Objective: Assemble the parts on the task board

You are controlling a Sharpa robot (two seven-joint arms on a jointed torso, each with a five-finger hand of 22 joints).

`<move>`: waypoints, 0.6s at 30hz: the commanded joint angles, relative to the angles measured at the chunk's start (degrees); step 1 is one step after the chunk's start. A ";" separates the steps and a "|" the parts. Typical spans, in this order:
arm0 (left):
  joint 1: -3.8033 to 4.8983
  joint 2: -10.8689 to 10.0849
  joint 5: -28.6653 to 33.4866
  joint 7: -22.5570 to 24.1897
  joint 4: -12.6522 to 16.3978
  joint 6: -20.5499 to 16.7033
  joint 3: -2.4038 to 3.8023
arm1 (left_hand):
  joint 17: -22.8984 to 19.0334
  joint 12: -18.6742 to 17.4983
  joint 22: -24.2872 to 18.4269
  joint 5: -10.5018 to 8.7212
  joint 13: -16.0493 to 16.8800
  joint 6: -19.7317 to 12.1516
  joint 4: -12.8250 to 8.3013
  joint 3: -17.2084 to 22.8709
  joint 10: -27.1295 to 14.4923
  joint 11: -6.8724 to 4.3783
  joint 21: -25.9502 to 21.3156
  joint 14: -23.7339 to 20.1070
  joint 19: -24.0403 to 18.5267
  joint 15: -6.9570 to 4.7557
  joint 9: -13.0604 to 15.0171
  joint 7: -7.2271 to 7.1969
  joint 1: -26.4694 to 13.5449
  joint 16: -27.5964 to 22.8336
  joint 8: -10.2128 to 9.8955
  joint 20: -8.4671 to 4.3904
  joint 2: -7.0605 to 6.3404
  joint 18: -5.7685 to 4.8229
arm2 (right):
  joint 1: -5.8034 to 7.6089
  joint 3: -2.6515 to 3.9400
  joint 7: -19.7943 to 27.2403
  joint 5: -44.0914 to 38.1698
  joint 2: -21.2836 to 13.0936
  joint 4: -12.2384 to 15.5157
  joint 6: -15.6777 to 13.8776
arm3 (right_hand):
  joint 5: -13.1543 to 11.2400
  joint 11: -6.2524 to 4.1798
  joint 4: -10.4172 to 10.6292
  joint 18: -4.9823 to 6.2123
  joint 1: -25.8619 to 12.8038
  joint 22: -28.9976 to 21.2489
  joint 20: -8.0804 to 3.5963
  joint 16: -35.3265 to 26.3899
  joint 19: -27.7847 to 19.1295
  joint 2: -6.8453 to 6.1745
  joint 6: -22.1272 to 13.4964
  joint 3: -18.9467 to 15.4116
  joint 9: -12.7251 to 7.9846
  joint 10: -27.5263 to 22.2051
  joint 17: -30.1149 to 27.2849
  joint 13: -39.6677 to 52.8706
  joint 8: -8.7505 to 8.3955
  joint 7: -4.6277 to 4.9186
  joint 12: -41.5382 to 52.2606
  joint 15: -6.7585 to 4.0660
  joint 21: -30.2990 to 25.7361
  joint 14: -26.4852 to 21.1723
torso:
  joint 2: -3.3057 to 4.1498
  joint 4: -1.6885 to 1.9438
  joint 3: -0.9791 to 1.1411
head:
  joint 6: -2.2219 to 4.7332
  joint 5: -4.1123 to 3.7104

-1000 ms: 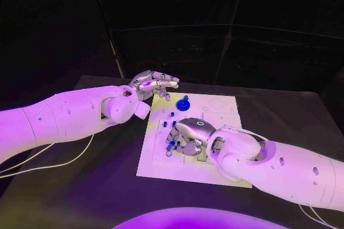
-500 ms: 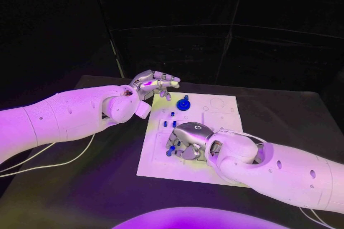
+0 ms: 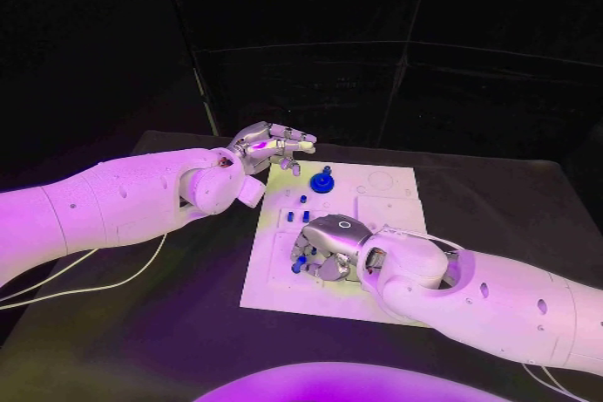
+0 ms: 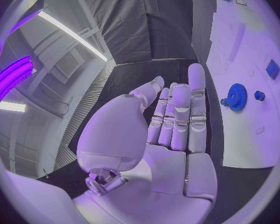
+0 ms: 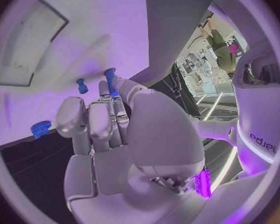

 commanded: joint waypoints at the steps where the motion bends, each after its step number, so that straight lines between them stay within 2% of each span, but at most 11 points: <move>1: 0.09 0.09 0.24 0.37 0.00 0.77 0.05 | -0.06 0.29 -0.06 -0.25 0.04 0.12 0.12 -0.24 -0.21 0.02 -0.35 -0.34 -0.39 0.05 -0.02 0.19 -0.15 -0.10 0.32 0.10 0.58 0.76 | -0.04 -0.19 -1.63 -3.14 0.30 -0.18 0.36 | 0.42 -0.17 0.18 -0.93 -0.54 -0.11 0.14 0.12 -0.20 0.18 0.42 0.13 0.04 0.45 -0.18 0.10 0.02 -0.08 -0.19 -0.32 -0.22 0.96 | 0.03 0.02 0.01 | -0.07 0.03; 7: 0.09 0.12 0.24 0.32 -0.05 0.78 0.05 | -0.06 0.29 -0.06 -0.25 0.04 0.12 0.12 -0.24 -0.21 0.02 -0.35 -0.34 -0.39 0.05 -0.02 0.19 -0.15 -0.10 0.32 0.10 0.58 0.76 | -0.12 -0.63 -1.91 -4.52 1.10 -0.57 1.34 | 0.77 -0.03 0.31 -0.85 -1.51 -0.57 0.21 -0.07 -0.53 -0.42 -0.21 -0.22 -0.08 0.03 -0.57 0.03 -0.41 0.09 -0.81 -0.20 -0.50 0.85 | 0.01 0.05 -0.04 | -0.17 0.00; 12: 0.09 0.19 0.24 0.31 -0.07 0.80 0.04 | -0.06 0.29 -0.06 -0.25 0.04 0.12 0.12 -0.24 -0.21 0.02 -0.35 -0.34 -0.39 0.05 -0.02 0.19 -0.15 -0.10 0.32 0.10 0.58 0.76 | -0.14 -0.85 -0.94 -3.66 1.56 -0.81 1.76 | 3.39 0.95 1.27 -0.81 -4.25 -1.09 0.79 0.20 -0.89 -2.36 -2.44 -1.64 -0.30 -2.65 -0.32 -0.43 -1.04 0.85 -2.82 0.58 -0.87 0.86 | -0.01 0.05 -0.03 | -0.17 0.04; 15: 0.09 0.19 0.24 0.32 -0.07 0.84 0.04 | -0.06 0.29 -0.06 -0.25 0.04 0.12 0.12 -0.24 -0.21 0.02 -0.35 -0.34 -0.39 0.05 -0.02 0.19 -0.15 -0.10 0.32 0.10 0.58 0.76 | -0.14 -0.91 -0.56 -3.24 1.59 -0.84 1.35 | 3.87 1.33 1.89 -0.73 -5.90 -1.47 1.15 0.36 -1.09 -3.75 -3.57 -3.14 -0.32 -4.41 -0.22 -0.52 -1.08 0.89 -3.61 0.91 -1.13 0.84 | -0.02 0.05 -0.01 | -0.15 0.04; 18: 0.09 0.15 0.24 0.32 -0.06 0.86 0.04 | -0.06 0.29 -0.06 -0.25 0.04 0.12 0.12 -0.24 -0.21 0.02 -0.35 -0.34 -0.39 0.05 -0.02 0.19 -0.15 -0.10 0.32 0.10 0.58 0.76 | -0.14 -0.95 -0.15 -2.94 1.43 -0.79 0.42 | 3.81 1.81 2.16 -0.41 -6.70 -3.08 1.51 0.02 -1.98 -4.42 -5.49 -4.76 -0.35 -7.47 -0.84 -0.57 -1.08 0.97 -4.52 1.28 -2.09 0.55 | -0.02 0.04 -0.02 | -0.16 0.05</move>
